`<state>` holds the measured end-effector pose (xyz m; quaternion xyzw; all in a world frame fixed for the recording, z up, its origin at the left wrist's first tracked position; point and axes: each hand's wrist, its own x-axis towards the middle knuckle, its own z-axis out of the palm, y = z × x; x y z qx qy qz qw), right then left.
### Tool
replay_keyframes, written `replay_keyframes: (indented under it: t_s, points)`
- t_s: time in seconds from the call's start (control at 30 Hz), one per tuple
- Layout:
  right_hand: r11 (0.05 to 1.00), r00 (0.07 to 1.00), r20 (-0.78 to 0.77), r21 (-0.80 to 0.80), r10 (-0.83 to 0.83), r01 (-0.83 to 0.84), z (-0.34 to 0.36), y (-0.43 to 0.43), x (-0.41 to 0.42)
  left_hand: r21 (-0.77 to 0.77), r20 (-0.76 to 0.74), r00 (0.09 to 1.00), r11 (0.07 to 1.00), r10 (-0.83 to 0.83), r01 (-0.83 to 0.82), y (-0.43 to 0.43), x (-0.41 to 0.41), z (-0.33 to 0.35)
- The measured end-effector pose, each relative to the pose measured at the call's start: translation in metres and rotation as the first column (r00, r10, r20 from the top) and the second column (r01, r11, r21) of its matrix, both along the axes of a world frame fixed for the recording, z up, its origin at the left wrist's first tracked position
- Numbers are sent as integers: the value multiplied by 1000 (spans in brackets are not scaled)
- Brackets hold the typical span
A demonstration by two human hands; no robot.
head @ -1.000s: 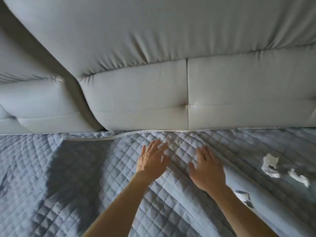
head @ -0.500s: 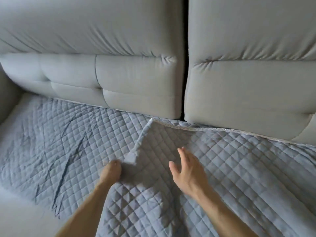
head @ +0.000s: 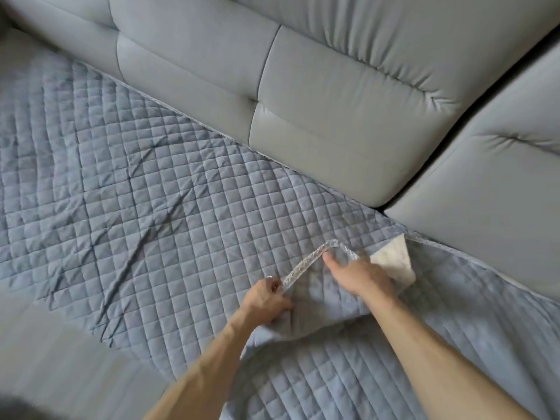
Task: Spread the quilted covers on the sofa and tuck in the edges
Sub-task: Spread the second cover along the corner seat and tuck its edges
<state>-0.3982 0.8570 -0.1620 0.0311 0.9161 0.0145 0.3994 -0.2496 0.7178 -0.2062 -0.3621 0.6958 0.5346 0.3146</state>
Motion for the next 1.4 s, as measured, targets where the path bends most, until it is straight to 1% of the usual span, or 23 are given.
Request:
replay_keyframes:
  t_s: [0.07,0.13,0.2,0.23,0.27,0.33,0.37,0.4,0.47,0.53,0.57,0.63,0.7,0.73,0.8,0.87,0.97,1.0,1.1,1.17,1.23,1.3,1.4]
  points:
    - [967,949,208,-51,-235,251,10,-4,-2,-193,-116,973,965,-200,175,-4,-2,12]
    - [879,865,290,-131,-409,459,13,-15,0,-285,-253,921,933,-295,220,-8,0,20]
    - [869,899,163,-233,-406,435,6,-26,2,-322,-357,888,931,-288,172,-19,4,27]
    - [866,914,23,-311,-406,392,7,-34,2,-331,-384,885,934,-261,132,-29,5,32]
    - [824,880,-85,-405,-467,398,5,-41,-2,-344,-397,889,935,-227,84,-41,5,36]
    - [629,748,-97,-617,-657,473,19,-66,-8,-390,-405,897,921,-177,6,-70,8,42]
    - [564,713,-63,-662,-698,494,29,-78,-12,-420,-414,891,907,-184,-8,-82,9,44]
    - [559,721,-36,-659,-692,503,36,-90,-15,-454,-433,871,891,-230,10,-90,10,45]
    - [601,777,117,-566,-618,564,48,-113,-16,-523,-474,801,849,-367,80,-97,4,51]
    - [591,774,333,-506,-538,628,59,-131,-11,-576,-472,738,803,-481,155,-100,-6,56]
    - [596,788,353,-519,-504,613,62,-140,-9,-589,-469,715,787,-518,184,-107,-13,57]
    - [651,855,237,-565,-461,507,61,-151,-9,-587,-471,699,782,-538,207,-117,-28,58]
    - [756,897,-3,-539,-443,371,56,-157,-15,-602,-484,670,770,-562,211,-122,-41,59]
    - [793,888,-108,-507,-448,338,54,-159,-18,-605,-486,671,769,-560,203,-123,-46,62]
    - [769,843,-193,-545,-502,333,50,-165,-23,-574,-506,706,804,-496,153,-131,-55,61]
    - [708,871,-148,-652,-469,270,46,-174,-24,-570,-487,768,818,-415,81,-146,-61,52]
    - [651,952,190,-696,-240,303,26,-176,-17,-567,-338,909,823,-242,8,-164,-68,26]
    - [701,959,224,-655,-175,281,13,-169,-17,-575,-243,946,817,-214,38,-163,-70,19]
    - [861,995,46,-499,-90,101,-22,-129,-23,-610,-58,976,782,-208,131,-144,-80,5]
    - [899,997,-41,-436,-66,42,-38,-98,-23,-657,-112,957,743,-266,129,-126,-92,0]
    - [923,987,-157,-383,-26,-36,-51,-68,-25,-697,-145,890,683,-432,218,-110,-108,-6]
    - [941,964,-264,-322,16,-104,-65,-38,-32,-723,-119,805,606,-582,331,-92,-127,-13]
    - [956,949,-303,-244,86,-164,-80,-12,-44,-759,-68,728,509,-682,406,-80,-151,-28]
